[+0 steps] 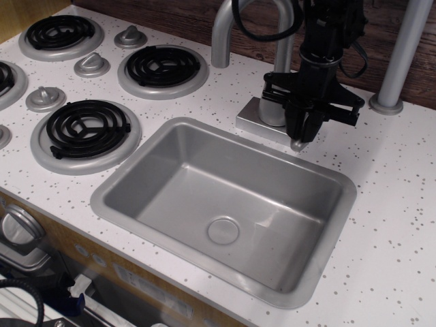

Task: Lever vertical to front

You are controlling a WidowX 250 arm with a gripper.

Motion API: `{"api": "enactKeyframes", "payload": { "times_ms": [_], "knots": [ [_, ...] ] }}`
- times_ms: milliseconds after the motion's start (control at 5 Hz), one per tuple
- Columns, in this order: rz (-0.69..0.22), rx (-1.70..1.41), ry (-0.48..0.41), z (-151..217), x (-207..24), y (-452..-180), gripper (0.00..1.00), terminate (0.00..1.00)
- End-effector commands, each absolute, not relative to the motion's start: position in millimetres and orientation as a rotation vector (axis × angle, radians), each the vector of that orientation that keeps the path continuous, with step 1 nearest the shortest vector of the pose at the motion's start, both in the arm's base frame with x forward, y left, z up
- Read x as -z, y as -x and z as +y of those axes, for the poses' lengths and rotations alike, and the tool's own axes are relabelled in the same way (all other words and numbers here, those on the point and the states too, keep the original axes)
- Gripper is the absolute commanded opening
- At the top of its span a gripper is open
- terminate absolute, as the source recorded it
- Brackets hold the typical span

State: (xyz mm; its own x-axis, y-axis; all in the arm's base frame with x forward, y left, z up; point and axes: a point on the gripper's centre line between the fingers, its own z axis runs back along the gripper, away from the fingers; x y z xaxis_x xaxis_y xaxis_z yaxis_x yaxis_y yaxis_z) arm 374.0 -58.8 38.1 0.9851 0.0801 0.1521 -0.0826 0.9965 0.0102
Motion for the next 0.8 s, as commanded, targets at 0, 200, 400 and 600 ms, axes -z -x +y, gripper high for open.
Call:
{"api": "enactKeyframes", "payload": {
  "times_ms": [0, 200, 400, 600],
  "knots": [
    [-0.199, -0.097, -0.027, -58, -58, -376, 1.00, 0.00],
    [-0.168, -0.123, -0.073, -63, -76, -369, 1.00, 0.00],
    [-0.151, -0.150, -0.118, -67, -90, -362, 1.00, 0.00],
    [-0.147, -0.164, -0.144, -69, -97, -359, 1.00, 1.00]
  ]
}}
